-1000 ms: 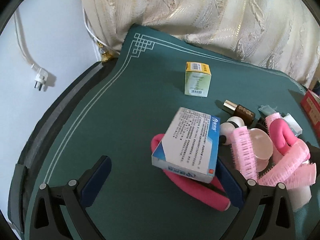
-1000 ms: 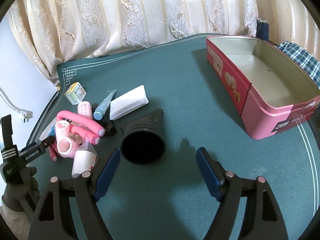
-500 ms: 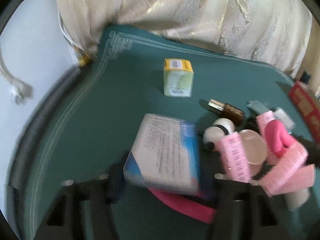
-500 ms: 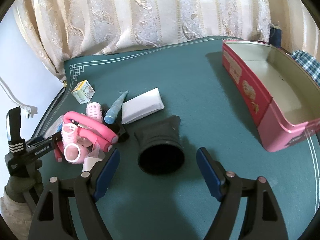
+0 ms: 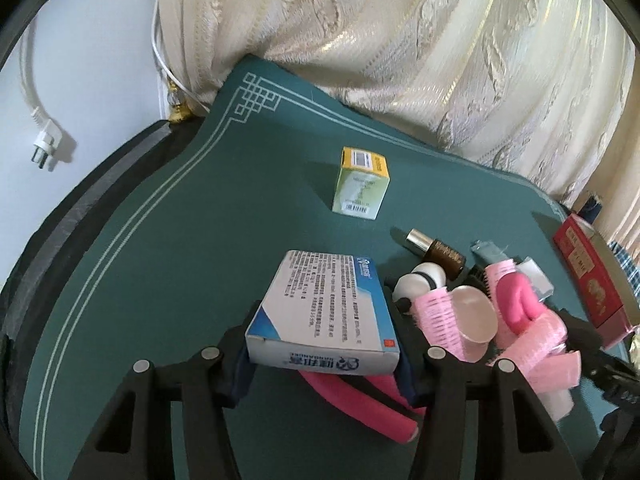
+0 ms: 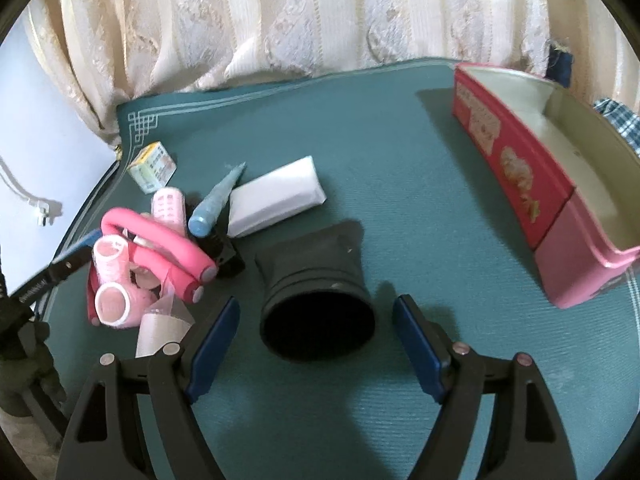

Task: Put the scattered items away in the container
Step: 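Grasp the white-and-blue medicine box with the left gripper while the right gripper holds the black cup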

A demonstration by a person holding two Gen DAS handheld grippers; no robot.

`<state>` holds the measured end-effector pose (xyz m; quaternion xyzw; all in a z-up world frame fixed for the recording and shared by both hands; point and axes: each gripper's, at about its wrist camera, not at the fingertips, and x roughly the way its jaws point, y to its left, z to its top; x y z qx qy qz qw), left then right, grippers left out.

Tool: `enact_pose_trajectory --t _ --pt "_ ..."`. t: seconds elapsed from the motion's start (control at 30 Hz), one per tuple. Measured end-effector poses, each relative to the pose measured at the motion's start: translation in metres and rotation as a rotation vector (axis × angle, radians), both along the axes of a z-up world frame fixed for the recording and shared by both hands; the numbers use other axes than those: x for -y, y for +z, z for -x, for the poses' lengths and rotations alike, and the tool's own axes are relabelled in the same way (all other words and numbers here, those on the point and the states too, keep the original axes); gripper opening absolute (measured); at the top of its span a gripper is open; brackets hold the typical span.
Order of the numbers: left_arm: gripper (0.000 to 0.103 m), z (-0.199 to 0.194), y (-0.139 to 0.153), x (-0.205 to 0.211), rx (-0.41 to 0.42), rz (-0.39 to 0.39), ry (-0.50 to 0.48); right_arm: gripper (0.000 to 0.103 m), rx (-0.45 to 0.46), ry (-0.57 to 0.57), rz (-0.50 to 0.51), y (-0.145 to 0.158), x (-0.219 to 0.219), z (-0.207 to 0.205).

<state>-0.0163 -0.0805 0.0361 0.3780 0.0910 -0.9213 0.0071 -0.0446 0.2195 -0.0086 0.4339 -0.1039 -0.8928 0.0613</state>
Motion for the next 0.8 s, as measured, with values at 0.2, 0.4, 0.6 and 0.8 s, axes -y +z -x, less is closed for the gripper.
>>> enact_pose_trajectory --t 0.2,0.4,0.6,0.8 --pt "0.057 -0.008 0.016 -0.001 -0.038 -0.006 -0.002 0.053 -0.018 0.011 0.032 0.0 -0.003 -0.005" --pt "0.057 -0.016 0.032 -0.017 -0.073 -0.005 -0.037 0.053 -0.072 0.024 0.089 0.01 -0.006 -0.014" --pt "0.057 -0.02 0.046 -0.045 -0.1 -0.001 -0.097 0.053 -0.131 0.0 0.12 0.027 -0.017 -0.025" --pt "0.057 -0.021 0.05 -0.082 -0.114 0.002 -0.179 0.053 -0.198 -0.086 0.112 0.045 -0.047 -0.039"
